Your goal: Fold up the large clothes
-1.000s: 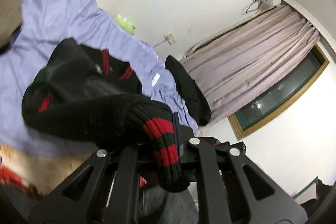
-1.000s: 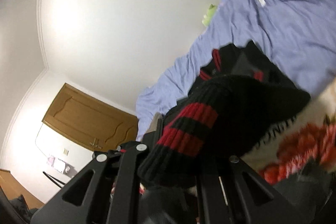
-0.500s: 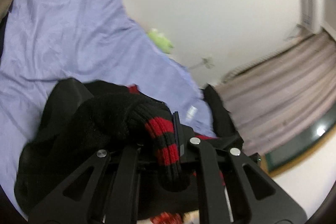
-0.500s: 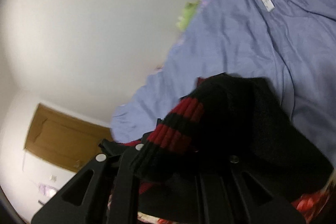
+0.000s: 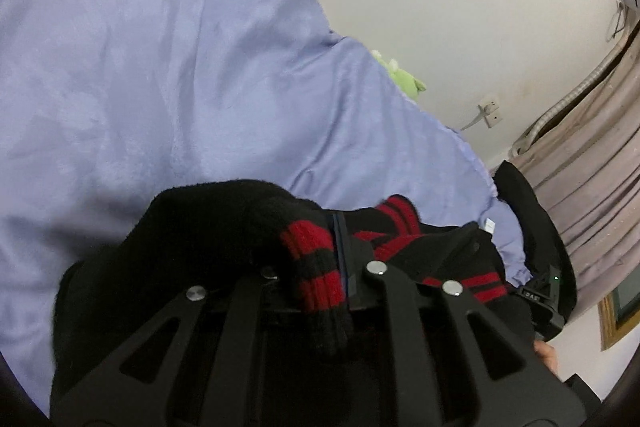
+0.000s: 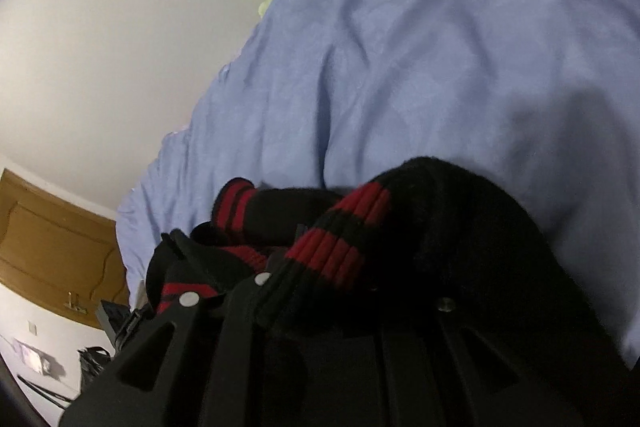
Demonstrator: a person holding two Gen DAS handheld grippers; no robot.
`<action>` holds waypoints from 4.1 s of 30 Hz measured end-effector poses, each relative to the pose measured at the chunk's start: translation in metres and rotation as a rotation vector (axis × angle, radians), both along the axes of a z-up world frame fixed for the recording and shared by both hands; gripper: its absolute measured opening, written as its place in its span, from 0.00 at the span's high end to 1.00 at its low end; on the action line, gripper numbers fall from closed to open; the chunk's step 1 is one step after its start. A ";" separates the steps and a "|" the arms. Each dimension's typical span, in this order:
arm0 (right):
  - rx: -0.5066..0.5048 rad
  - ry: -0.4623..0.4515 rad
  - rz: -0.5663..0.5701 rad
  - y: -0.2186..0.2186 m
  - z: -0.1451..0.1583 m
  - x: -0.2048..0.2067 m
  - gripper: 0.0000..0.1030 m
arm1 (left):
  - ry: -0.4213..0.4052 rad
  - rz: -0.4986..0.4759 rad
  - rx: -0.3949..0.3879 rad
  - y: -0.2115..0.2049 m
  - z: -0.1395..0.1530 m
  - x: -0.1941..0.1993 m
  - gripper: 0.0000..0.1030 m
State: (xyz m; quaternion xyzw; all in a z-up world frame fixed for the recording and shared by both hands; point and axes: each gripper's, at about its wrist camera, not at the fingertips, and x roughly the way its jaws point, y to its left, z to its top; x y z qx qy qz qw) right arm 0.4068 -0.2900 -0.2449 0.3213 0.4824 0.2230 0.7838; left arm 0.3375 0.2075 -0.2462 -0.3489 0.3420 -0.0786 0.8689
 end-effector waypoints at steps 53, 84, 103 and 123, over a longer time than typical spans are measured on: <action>-0.887 -0.112 0.824 0.193 0.066 -0.020 0.08 | 0.021 -0.272 0.398 -0.057 0.063 -0.131 0.13; -0.995 -0.237 0.601 0.197 0.060 -0.024 0.55 | 0.088 -0.273 0.502 -0.056 0.045 -0.119 0.13; -0.809 -0.066 0.431 0.078 0.035 -0.039 0.91 | 0.172 -0.210 0.504 -0.026 0.026 -0.116 0.14; -0.444 -0.149 0.290 0.074 0.107 -0.222 0.51 | 0.111 -0.227 0.446 -0.083 0.071 -0.135 0.14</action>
